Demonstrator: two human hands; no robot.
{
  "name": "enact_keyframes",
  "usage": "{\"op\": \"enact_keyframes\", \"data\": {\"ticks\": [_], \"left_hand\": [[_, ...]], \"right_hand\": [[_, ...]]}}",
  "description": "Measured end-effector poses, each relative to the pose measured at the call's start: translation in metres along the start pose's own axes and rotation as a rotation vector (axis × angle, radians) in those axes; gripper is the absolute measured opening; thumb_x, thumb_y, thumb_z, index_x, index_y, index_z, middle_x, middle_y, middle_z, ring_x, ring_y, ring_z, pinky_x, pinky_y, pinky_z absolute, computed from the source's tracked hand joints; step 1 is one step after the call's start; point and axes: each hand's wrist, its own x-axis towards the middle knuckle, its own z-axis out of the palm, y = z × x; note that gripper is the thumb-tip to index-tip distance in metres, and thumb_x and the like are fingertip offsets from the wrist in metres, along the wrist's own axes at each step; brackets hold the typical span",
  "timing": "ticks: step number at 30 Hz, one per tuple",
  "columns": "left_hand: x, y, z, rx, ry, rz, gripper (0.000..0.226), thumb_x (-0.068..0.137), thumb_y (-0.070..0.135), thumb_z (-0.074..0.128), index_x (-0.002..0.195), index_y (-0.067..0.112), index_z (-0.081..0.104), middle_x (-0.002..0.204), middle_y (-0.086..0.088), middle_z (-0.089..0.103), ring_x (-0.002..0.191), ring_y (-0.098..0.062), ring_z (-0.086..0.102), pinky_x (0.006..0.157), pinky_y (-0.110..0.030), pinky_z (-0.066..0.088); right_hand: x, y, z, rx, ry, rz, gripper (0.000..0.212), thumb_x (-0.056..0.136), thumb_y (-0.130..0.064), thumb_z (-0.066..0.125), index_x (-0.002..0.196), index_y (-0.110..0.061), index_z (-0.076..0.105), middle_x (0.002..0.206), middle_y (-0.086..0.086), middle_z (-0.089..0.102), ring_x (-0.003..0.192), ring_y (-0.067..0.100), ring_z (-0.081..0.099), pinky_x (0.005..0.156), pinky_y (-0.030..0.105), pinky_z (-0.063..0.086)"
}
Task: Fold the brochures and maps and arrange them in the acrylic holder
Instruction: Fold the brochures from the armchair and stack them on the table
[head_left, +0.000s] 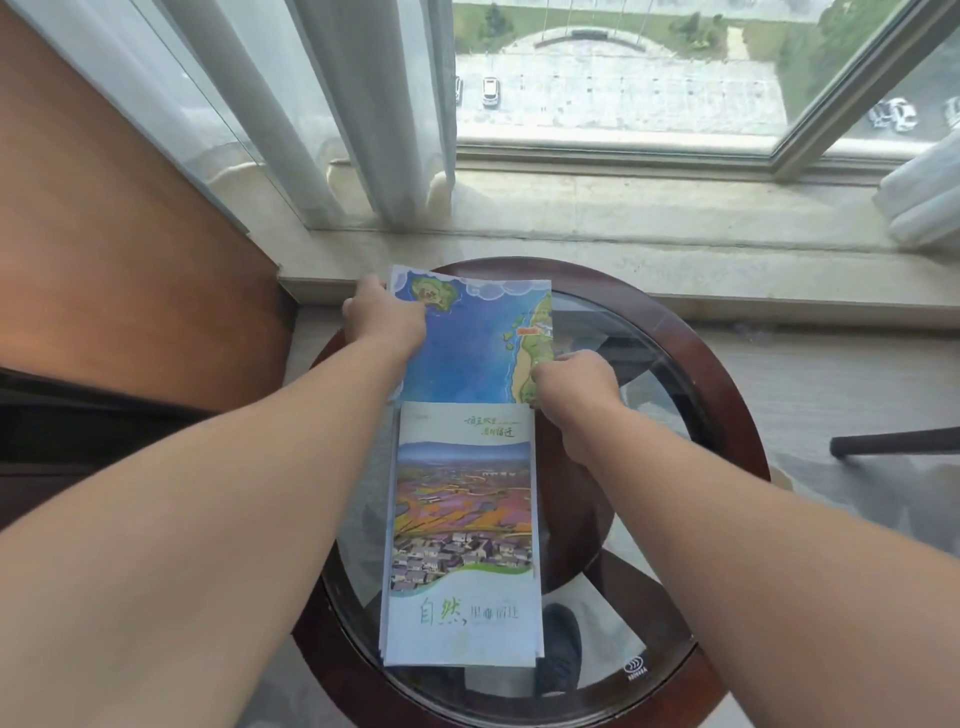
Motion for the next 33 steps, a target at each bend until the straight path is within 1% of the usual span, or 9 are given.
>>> {"op": "enact_keyframes", "data": {"ticks": [3,7,12,16,19,22,26,30,33], "left_hand": [[-0.014,0.018,-0.014,-0.346,-0.002,0.150,0.010,0.091,0.012,0.050,0.096,0.021,0.051,0.090,0.002,0.062,0.092,-0.025,0.066,0.072,-0.041,0.059],[-0.032,0.044,-0.053,-0.567,-0.062,0.276,0.021,0.090,0.006,0.052,0.090,0.027,0.054,0.089,0.001,0.067,0.073,-0.013,0.069,0.052,-0.026,0.056],[-0.069,0.013,-0.092,-0.712,-0.211,0.054,0.022,0.089,-0.001,0.052,0.094,0.019,0.058,0.099,-0.016,0.068,0.082,-0.029,0.066,0.077,-0.056,0.057],[-0.118,-0.050,-0.090,-0.587,-0.176,-0.129,0.024,0.086,0.005,0.053,0.095,0.026,0.057,0.105,-0.016,0.069,0.083,-0.031,0.069,0.077,-0.060,0.056],[-0.147,-0.092,-0.086,-0.526,-0.106,-0.142,0.038,0.078,0.011,0.061,0.105,0.039,0.056,0.105,-0.001,0.067,0.088,-0.018,0.069,0.075,-0.043,0.059],[-0.170,-0.125,-0.083,-0.373,-0.080,-0.150,0.011,0.075,0.029,0.069,0.081,0.025,0.061,0.080,0.001,0.068,0.062,-0.010,0.062,0.057,-0.029,0.048],[-0.184,-0.151,-0.067,0.120,-0.095,-0.078,0.046,0.082,0.048,0.062,0.056,0.015,0.042,0.056,0.000,0.048,0.056,-0.022,0.045,0.053,-0.032,0.033],[-0.188,-0.153,-0.060,0.533,-0.179,-0.068,0.047,0.080,0.064,0.050,0.087,0.019,0.062,0.100,-0.005,0.057,0.097,-0.028,0.055,0.072,-0.034,0.042],[-0.187,-0.151,-0.055,0.714,-0.179,-0.037,0.063,0.073,0.064,0.055,0.118,0.021,0.051,0.121,-0.005,0.048,0.114,-0.028,0.046,0.088,-0.039,0.040]], "right_hand": [[-0.003,-0.010,-0.004,0.080,0.025,-0.061,0.023,0.087,-0.018,0.054,0.109,-0.017,0.058,0.121,0.009,0.057,0.075,0.020,0.058,0.051,0.026,0.035],[-0.020,-0.027,-0.022,0.235,0.061,-0.175,0.018,0.088,-0.023,0.058,0.103,-0.025,0.047,0.088,-0.004,0.058,0.067,0.009,0.053,0.050,0.028,0.038],[-0.061,-0.009,-0.040,0.126,0.026,-0.271,0.017,0.089,-0.027,0.059,0.105,-0.025,0.057,0.092,-0.009,0.062,0.081,0.009,0.061,0.063,0.031,0.047],[-0.094,0.045,-0.035,-0.045,-0.069,-0.223,0.006,0.089,-0.024,0.058,0.085,-0.025,0.062,0.083,-0.009,0.066,0.077,0.013,0.064,0.068,0.036,0.051],[-0.097,0.060,-0.033,-0.175,-0.079,-0.257,0.008,0.091,-0.023,0.056,0.086,-0.026,0.061,0.079,-0.009,0.064,0.071,0.014,0.061,0.063,0.034,0.047],[-0.084,0.049,-0.032,-0.355,-0.074,-0.354,0.016,0.089,-0.019,0.052,0.097,-0.028,0.063,0.091,-0.006,0.068,0.080,0.020,0.060,0.059,0.028,0.040],[-0.069,0.034,-0.016,-0.580,-0.063,-0.488,0.031,0.090,-0.015,0.050,0.113,-0.029,0.066,0.116,0.005,0.061,0.103,0.028,0.057,0.071,0.030,0.043],[-0.068,0.038,0.001,-0.634,-0.092,-0.556,0.038,0.091,-0.012,0.050,0.126,-0.022,0.060,0.124,0.009,0.052,0.117,0.030,0.050,0.092,0.036,0.043],[-0.075,0.050,0.002,-0.572,-0.113,-0.607,0.047,0.090,-0.016,0.057,0.136,-0.021,0.051,0.137,0.006,0.042,0.126,0.027,0.043,0.103,0.035,0.039]]}}
